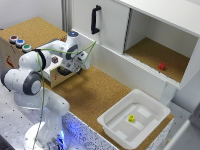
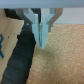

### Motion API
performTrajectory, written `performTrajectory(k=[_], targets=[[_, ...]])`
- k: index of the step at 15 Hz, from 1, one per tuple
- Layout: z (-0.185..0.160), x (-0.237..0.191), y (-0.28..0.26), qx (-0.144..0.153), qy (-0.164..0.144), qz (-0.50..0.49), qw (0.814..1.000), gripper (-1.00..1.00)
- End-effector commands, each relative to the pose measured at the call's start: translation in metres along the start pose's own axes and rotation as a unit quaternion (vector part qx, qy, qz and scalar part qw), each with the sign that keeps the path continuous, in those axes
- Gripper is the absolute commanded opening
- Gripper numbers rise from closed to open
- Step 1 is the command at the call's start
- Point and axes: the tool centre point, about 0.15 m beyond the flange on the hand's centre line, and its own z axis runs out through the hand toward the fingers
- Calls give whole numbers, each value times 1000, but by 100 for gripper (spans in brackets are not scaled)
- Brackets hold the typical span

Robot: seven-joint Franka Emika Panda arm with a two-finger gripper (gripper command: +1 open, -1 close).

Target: Grasp the handle of the drawer, then close it

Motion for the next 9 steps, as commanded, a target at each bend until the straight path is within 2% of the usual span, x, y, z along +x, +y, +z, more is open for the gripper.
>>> performTrajectory(k=[1,9], targets=[[-2,24,-51,-16,-23,-15,1000,-100],[10,42,-120,31,-16,-84,996,-100]])
